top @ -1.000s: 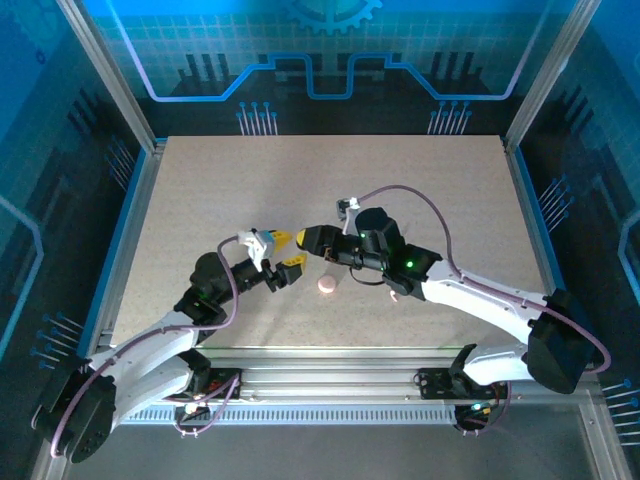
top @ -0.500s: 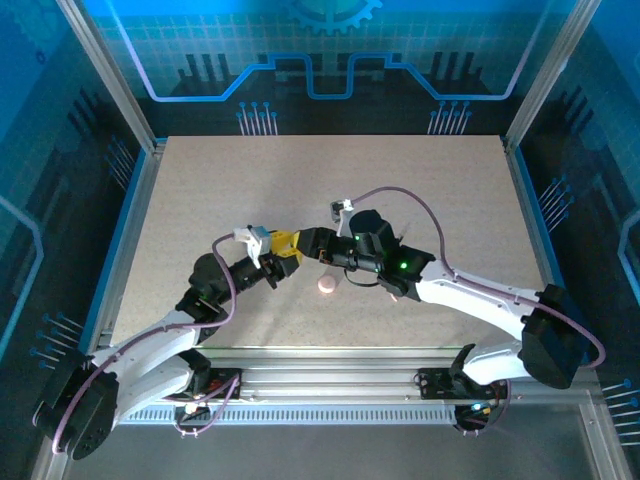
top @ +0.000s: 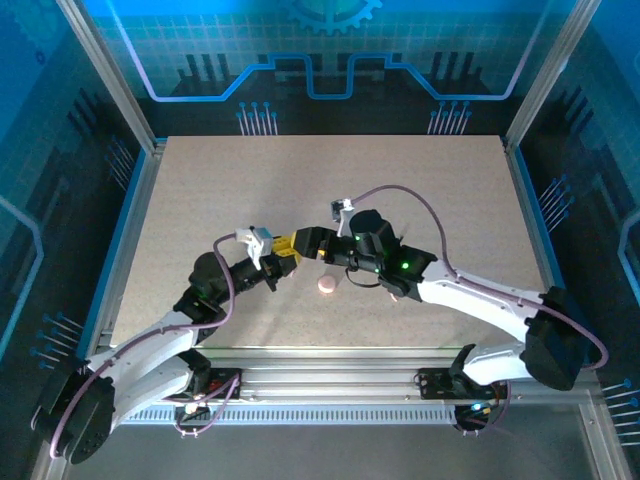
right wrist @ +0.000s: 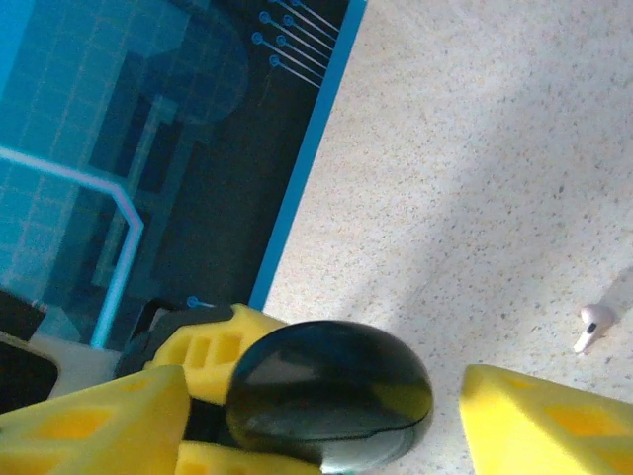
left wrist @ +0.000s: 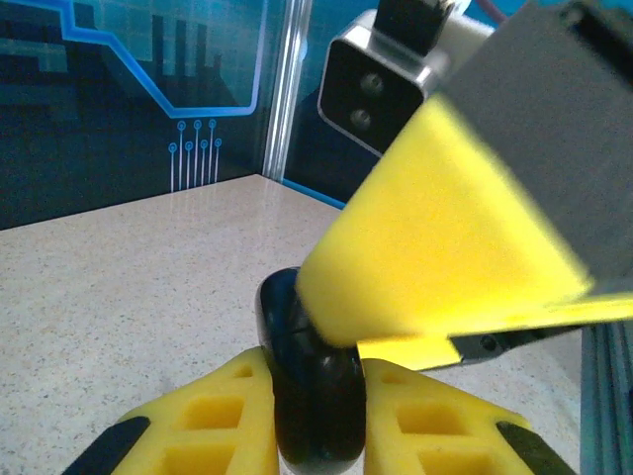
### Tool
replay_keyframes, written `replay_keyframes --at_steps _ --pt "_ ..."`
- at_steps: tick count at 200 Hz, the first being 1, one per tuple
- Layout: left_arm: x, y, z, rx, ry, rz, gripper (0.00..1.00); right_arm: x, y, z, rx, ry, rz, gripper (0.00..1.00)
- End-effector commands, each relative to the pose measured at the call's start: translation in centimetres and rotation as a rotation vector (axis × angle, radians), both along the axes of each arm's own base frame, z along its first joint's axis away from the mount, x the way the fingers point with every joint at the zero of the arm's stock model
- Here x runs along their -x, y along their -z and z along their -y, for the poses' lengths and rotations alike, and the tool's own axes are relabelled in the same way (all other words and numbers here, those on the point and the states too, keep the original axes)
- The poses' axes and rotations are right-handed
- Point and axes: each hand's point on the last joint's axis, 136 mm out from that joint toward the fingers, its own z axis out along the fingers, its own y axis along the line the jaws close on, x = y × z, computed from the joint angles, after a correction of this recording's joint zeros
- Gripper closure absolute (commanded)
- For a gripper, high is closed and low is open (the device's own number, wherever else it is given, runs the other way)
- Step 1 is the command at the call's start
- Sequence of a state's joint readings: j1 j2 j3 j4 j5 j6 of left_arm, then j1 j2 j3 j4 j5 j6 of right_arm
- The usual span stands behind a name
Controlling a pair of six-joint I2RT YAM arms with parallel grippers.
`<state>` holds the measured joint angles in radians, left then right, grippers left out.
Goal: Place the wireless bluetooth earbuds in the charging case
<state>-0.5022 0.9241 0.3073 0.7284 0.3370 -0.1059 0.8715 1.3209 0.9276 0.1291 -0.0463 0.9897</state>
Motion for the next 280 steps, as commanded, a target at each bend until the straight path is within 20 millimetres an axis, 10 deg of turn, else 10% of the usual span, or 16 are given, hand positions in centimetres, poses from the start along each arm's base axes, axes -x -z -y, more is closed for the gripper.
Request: replay_keyframes --at_steps 1,79,126,280 --pt "0.9 -1.7 0.9 0.009 0.072 0.031 0.83 0.3 -4.1 2.2 0.066 0.023 0.194 0.19" --pt "3.9 -3.4 3.3 0.003 0.326 0.05 0.84 3.5 -4.2 8.4 0.369 -0.259 0.813 0.26" --pt "5.0 -4.5 4.0 0.019 0.419 0.084 0.84 7.1 -2.9 7.8 0.41 -0.596 1.041 0.35" --pt "6.0 -5.3 4.2 0.011 0.484 0.119 0.84 8.3 -3.2 4.2 0.286 -0.956 1.03 0.58"
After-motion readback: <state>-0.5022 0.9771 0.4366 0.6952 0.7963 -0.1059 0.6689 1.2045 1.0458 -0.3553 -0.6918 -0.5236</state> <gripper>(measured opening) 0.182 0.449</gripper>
